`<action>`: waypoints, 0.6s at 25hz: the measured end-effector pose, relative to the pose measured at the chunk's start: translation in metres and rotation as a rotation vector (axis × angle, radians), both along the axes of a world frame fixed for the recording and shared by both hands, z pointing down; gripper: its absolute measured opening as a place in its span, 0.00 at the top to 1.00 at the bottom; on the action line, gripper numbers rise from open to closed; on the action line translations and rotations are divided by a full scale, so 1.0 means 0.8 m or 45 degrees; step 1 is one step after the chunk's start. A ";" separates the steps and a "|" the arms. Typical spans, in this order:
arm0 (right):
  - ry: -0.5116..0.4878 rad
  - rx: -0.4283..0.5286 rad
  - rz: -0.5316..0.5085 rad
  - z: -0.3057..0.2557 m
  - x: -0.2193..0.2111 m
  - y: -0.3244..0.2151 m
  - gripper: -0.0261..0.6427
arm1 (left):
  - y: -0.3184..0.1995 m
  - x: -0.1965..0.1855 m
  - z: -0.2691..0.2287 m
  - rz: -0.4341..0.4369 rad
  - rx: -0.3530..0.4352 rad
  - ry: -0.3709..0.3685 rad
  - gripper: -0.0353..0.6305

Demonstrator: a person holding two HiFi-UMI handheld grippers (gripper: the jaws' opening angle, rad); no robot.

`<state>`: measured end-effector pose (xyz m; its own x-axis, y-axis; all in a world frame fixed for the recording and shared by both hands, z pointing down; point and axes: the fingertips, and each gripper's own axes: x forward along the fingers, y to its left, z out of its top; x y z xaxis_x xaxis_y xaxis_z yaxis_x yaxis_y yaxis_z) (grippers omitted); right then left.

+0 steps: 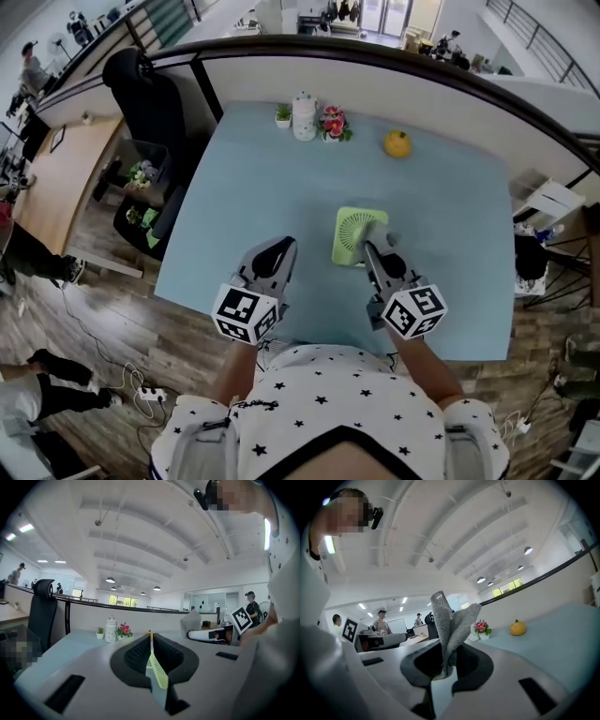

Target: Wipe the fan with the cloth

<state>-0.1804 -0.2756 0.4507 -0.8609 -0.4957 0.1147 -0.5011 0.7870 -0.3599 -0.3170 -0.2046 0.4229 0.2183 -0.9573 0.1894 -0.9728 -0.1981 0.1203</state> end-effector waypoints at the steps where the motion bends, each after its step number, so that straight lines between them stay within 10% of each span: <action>1: -0.003 -0.005 -0.009 0.000 -0.001 0.001 0.89 | 0.001 -0.001 0.000 -0.008 -0.001 -0.001 0.89; 15: -0.018 -0.037 -0.026 0.003 0.011 -0.001 0.89 | -0.007 0.016 0.003 0.001 -0.021 -0.010 0.89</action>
<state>-0.1720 -0.2767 0.4532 -0.8724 -0.4747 0.1164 -0.4797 0.7862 -0.3896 -0.3039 -0.2103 0.4249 0.2176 -0.9538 0.2072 -0.9736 -0.1969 0.1158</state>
